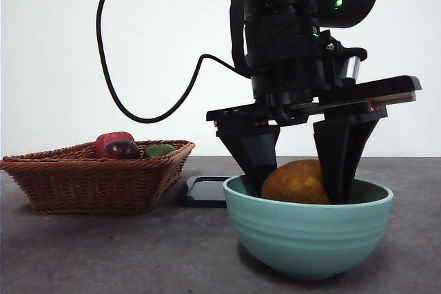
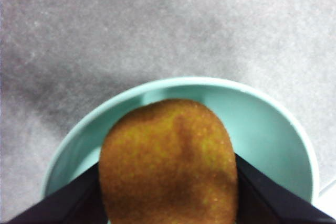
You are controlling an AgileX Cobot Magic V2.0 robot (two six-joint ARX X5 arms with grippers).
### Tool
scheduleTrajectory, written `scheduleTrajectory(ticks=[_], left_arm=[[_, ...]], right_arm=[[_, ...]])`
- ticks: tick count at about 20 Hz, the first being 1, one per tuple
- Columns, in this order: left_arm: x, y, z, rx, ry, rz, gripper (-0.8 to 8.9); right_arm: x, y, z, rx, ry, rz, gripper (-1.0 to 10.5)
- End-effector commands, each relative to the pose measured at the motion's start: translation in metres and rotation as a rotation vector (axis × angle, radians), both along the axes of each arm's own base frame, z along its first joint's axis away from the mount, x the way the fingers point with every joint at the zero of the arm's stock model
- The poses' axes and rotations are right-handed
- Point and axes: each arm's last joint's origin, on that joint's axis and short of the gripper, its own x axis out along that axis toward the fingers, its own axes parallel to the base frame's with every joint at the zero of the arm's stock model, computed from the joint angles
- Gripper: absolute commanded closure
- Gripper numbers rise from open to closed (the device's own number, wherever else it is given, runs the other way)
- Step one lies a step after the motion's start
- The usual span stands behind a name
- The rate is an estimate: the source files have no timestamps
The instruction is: Pick up the wifruite, put it on the bowl, pick up the plate, put it on desk
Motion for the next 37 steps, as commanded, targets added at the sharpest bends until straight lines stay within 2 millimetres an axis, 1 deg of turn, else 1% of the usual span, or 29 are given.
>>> scheduleTrajectory(ticks=[1, 11, 17, 19, 20, 22, 23, 24, 29, 33, 34, 36, 37], left_arm=[[-0.004, -0.009, -0.006, 0.005, 0.007, -0.010, 6.32], [-0.009, -0.011, -0.009, 0.018, 0.014, -0.023, 6.32], [-0.009, -0.014, -0.026, 0.065, 0.038, -0.044, 6.31], [-0.009, -0.014, -0.026, 0.063, 0.037, -0.044, 6.26], [-0.009, -0.015, -0.025, 0.060, 0.035, -0.045, 6.07], [-0.008, -0.017, -0.021, 0.047, 0.027, -0.046, 4.01], [-0.007, -0.018, -0.016, 0.037, 0.020, -0.049, 3.22], [-0.006, -0.020, -0.012, 0.028, 0.015, -0.051, 3.04], [-0.003, -0.025, 0.024, -0.010, -0.013, -0.062, 3.04], [-0.005, -0.019, 0.053, -0.029, -0.059, -0.065, 3.03], [-0.007, -0.016, 0.061, -0.033, -0.068, -0.064, 2.85], [-0.011, -0.007, 0.079, -0.049, -0.088, -0.063, 1.90], [-0.014, -0.002, 0.089, -0.061, -0.108, -0.060, 1.60]], right_arm=[[-0.002, 0.000, 0.005, 0.006, -0.019, 0.007, 2.9], [-0.002, 0.000, 0.005, 0.006, -0.019, 0.007, 2.9], [-0.002, 0.000, 0.005, 0.006, -0.019, 0.007, 2.9], [-0.002, 0.000, 0.005, 0.006, -0.019, 0.007, 2.9], [-0.002, 0.000, 0.005, 0.006, -0.019, 0.007, 2.9], [-0.002, 0.000, 0.005, 0.006, -0.019, 0.007, 2.9], [-0.002, 0.000, 0.005, 0.006, -0.019, 0.007, 2.9], [-0.002, 0.000, 0.005, 0.006, -0.019, 0.007, 2.9], [-0.002, 0.000, 0.005, 0.006, -0.019, 0.007, 2.9], [-0.002, 0.000, 0.005, 0.006, -0.019, 0.007, 2.9], [-0.002, 0.000, 0.005, 0.006, -0.020, 0.007, 2.9], [-0.002, 0.000, 0.005, 0.006, -0.020, 0.007, 2.9], [-0.002, 0.000, 0.005, 0.006, -0.020, 0.007, 2.9]])
